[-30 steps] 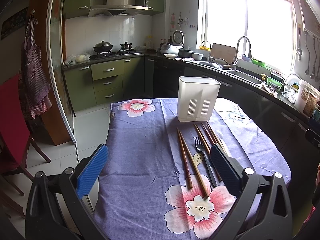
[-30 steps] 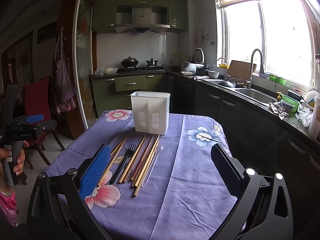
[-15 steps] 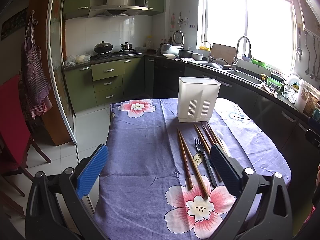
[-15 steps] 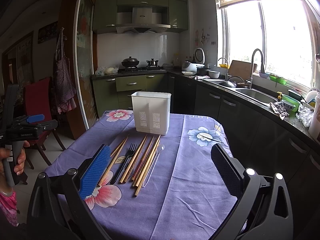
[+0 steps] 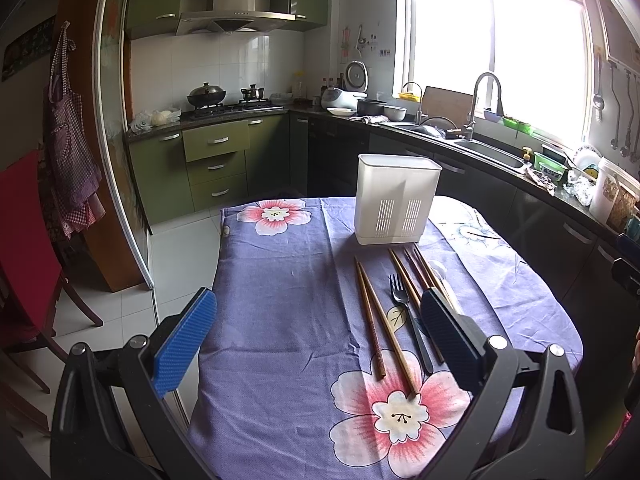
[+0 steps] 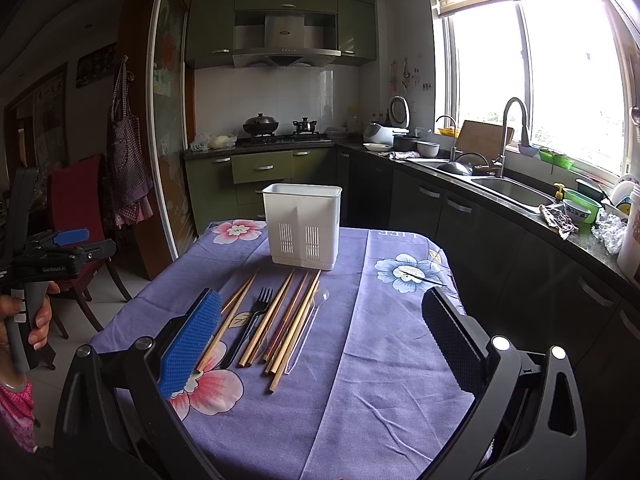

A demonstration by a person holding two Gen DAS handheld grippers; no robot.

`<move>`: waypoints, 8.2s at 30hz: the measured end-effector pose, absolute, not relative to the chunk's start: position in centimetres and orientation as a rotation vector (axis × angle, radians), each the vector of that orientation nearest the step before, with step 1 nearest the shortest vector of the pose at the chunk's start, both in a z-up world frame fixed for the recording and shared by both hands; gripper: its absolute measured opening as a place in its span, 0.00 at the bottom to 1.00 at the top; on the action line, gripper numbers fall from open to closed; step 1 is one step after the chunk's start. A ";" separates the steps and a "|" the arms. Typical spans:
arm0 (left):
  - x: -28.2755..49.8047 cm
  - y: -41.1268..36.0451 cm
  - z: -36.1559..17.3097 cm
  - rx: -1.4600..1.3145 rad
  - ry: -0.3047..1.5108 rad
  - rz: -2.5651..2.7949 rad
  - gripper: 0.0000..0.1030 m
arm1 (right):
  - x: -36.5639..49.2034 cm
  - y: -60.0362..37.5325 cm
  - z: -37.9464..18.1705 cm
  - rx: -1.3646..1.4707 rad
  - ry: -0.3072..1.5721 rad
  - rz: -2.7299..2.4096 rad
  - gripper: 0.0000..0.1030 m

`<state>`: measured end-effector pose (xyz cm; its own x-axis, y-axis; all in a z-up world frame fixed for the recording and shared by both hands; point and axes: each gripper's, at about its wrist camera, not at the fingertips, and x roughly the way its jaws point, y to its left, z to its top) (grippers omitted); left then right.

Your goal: Organize utensils

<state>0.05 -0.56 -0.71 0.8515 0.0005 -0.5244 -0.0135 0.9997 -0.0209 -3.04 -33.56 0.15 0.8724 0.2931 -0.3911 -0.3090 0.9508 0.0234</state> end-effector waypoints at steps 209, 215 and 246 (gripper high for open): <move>24.8 -8.0 -14.9 0.096 1.226 -0.039 0.11 | 23.7 -27.3 -11.6 -0.114 0.904 0.378 0.30; 25.3 -7.8 -14.9 0.116 1.226 -0.019 0.08 | 25.5 -25.1 -13.6 -0.096 1.045 0.438 0.30; 26.9 -6.5 -14.9 0.077 1.230 -0.001 0.08 | 28.9 -20.5 -16.7 -0.188 1.186 0.372 0.15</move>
<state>26.86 -6.50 -14.92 0.3350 0.0410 -0.9413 0.0420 0.9974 0.0584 28.87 -20.48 -16.65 0.3241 0.1840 -0.9280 -0.3792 0.9239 0.0507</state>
